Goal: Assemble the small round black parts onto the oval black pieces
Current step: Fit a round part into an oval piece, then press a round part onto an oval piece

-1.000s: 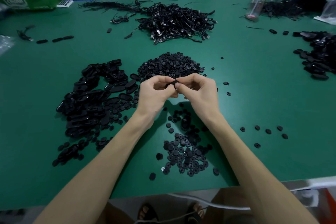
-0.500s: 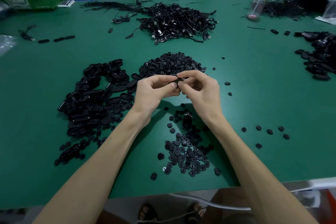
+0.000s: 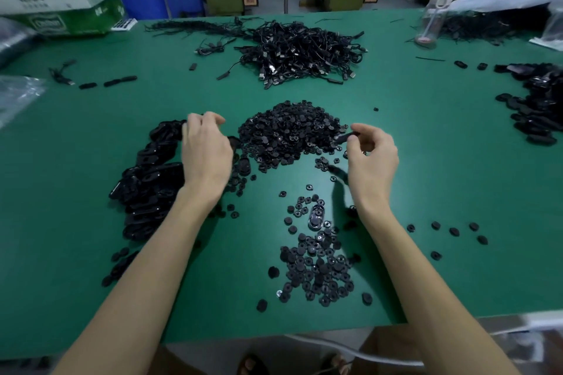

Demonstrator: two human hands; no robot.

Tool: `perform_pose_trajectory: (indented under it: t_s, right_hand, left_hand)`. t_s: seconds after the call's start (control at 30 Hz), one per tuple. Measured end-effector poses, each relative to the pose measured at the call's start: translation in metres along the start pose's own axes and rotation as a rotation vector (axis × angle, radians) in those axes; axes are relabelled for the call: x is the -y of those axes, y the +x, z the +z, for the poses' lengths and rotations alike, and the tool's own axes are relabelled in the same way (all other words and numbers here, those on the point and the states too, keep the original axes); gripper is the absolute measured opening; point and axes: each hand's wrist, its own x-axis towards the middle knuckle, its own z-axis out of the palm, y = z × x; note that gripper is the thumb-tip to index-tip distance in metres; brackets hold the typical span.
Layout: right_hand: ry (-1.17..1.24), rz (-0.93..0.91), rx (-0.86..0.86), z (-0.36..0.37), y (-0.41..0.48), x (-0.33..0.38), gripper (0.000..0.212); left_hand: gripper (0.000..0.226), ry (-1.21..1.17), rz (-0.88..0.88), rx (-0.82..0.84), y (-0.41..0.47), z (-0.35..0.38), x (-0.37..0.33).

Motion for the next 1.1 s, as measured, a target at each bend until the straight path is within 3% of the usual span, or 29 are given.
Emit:
perform_pose_trajectory:
  t_s: [0.2, 0.3, 0.37, 0.53, 0.67, 0.77, 0.9, 1.1]
  right_hand:
    - [-0.199, -0.001, 0.040, 0.003, 0.000, -0.004, 0.046]
    - [-0.264, 0.026, 0.071, 0.003, 0.001, -0.005, 0.057]
    - [-0.334, -0.057, 0.104, 0.004, -0.001, -0.005, 0.051]
    - [-0.583, -0.219, 0.363, 0.014, -0.009, -0.009, 0.044]
    - [-0.625, -0.265, 0.416, 0.017, -0.009, -0.015, 0.029]
    - [-0.591, -0.294, 0.413, 0.018, -0.009, -0.015, 0.015]
    - [-0.560, -0.292, 0.427, 0.017, -0.008, -0.014, 0.010]
    - [-0.501, -0.310, 0.333, 0.016, -0.009, -0.012, 0.015]
  left_hand:
    - [0.034, 0.460, -0.018, 0.178, 0.027, -0.004, 0.028]
    - [0.029, 0.487, 0.033, 0.173, 0.028, -0.002, 0.037]
    - [0.026, 0.486, 0.037, 0.148, 0.028, -0.001, 0.040]
    - [0.018, 0.365, 0.011, 0.057, 0.024, -0.007, 0.039]
    - [0.019, -0.063, 0.020, 0.015, 0.015, -0.014, 0.012]
    - [0.035, -0.553, -0.069, 0.237, 0.001, -0.010, -0.022]
    - [0.041, -0.983, -0.221, 0.592, -0.027, 0.014, -0.055]
    - [0.032, -1.351, -0.438, 0.688, -0.040, 0.037, -0.065]
